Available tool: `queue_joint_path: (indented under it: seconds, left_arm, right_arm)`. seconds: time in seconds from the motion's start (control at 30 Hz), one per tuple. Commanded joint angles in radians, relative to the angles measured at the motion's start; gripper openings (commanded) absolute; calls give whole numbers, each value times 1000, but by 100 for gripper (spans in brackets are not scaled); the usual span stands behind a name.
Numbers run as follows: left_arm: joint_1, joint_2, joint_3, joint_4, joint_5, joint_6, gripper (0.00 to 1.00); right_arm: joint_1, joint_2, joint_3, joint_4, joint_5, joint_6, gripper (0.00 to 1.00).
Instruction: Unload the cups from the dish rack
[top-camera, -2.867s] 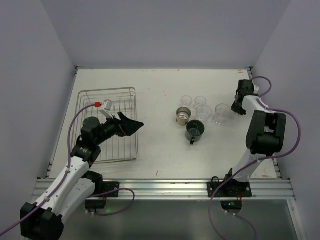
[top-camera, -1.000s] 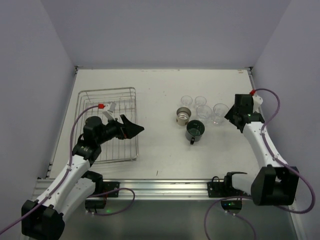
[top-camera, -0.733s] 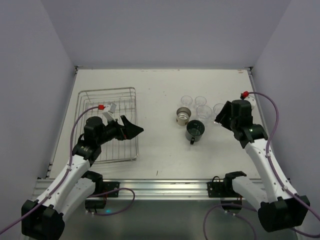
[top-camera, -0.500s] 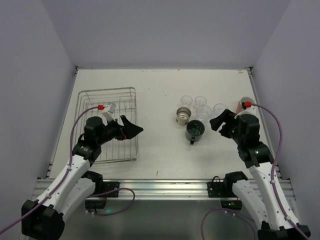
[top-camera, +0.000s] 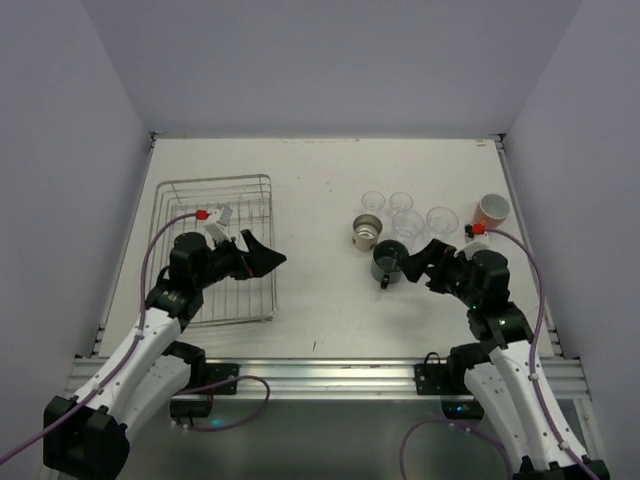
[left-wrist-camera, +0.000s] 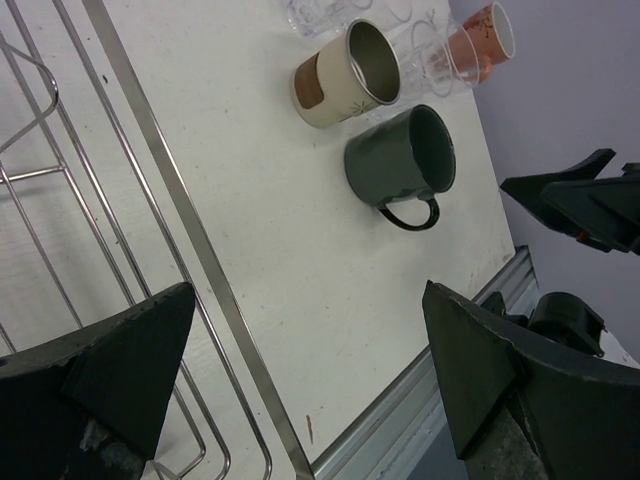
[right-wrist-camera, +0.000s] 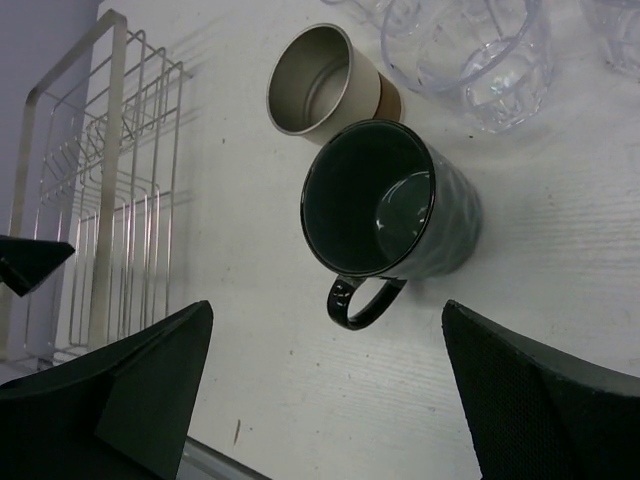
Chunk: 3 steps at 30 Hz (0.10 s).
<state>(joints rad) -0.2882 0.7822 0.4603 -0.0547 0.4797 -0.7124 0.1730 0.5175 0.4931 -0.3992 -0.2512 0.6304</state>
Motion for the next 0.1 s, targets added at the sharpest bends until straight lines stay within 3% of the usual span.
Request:
queue_joint_path:
  seconds: [0.0,0.07]
  left_arm:
    - [9,-11,6,15,-6,27,100]
    - [9,-15,3,15,-6,36,100]
  right_arm:
    - [2,-36,-37,91,-83,25,99]
    - [2,-68,-45,121,-127,17,99]
